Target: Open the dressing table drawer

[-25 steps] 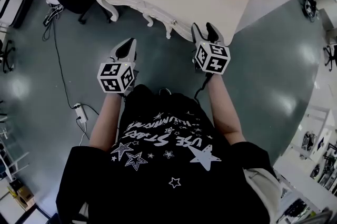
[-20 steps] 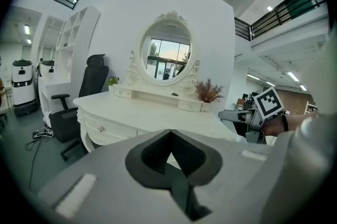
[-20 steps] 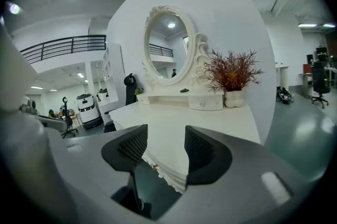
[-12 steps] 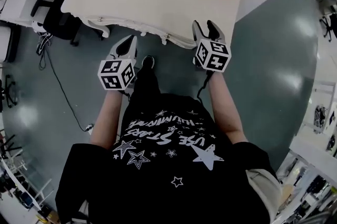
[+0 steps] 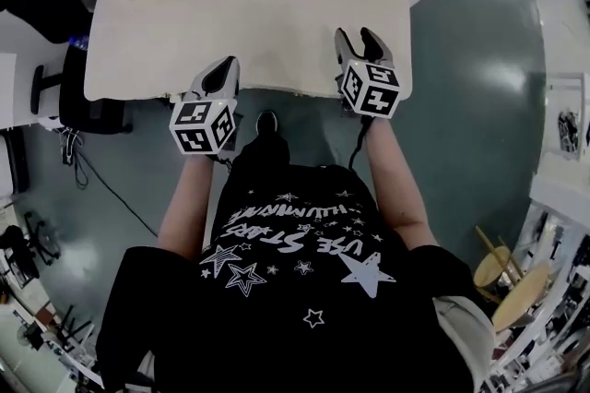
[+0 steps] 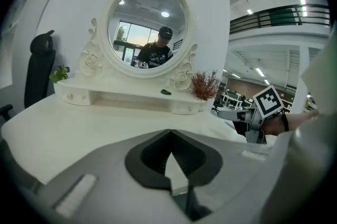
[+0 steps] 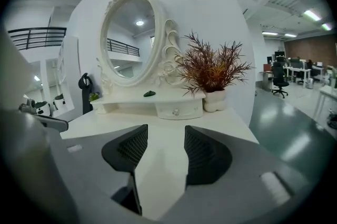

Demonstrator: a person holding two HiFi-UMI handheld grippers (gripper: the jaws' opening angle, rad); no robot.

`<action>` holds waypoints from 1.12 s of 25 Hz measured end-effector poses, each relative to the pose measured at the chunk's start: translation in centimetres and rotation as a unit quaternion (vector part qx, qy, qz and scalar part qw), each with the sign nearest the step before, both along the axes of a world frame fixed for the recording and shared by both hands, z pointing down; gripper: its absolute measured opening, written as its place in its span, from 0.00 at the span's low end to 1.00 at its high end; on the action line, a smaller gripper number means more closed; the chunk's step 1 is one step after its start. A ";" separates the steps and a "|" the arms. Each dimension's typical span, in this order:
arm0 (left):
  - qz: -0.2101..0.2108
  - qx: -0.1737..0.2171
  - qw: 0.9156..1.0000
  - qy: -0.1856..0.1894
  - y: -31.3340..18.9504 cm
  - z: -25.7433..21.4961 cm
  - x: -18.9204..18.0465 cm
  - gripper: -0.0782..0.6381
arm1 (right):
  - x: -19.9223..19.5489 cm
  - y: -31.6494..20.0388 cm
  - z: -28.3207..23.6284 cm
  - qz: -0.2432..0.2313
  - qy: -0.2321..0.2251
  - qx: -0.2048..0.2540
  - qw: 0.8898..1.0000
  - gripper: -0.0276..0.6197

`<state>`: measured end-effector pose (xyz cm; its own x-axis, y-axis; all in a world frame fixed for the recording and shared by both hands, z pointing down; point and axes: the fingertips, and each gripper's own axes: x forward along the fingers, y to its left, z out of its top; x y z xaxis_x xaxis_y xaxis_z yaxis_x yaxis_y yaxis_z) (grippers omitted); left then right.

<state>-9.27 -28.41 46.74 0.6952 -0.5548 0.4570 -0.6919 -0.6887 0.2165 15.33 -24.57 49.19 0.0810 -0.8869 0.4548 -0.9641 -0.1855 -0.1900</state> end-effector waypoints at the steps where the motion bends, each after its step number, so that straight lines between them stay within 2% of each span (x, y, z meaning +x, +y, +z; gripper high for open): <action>1: 0.010 -0.003 1.000 0.001 -1.1 0.1 0.2 0.11 | 0.1 -0.6 0.0 0.011 0.001 -0.002 1.000 0.42; 5: 0.044 -0.009 0.999 0.006 -4.9 0.5 0.9 0.11 | 0.4 -3.0 0.4 0.044 0.008 -0.010 0.999 0.42; 15: 0.102 -0.014 0.995 0.006 -11.7 2.1 1.9 0.11 | 0.4 -8.9 2.4 0.085 0.031 -0.036 0.995 0.42; 28: 0.122 -0.022 0.992 0.006 -15.1 3.8 2.2 0.11 | 2.9 -13.0 5.3 0.127 0.073 -0.066 0.987 0.36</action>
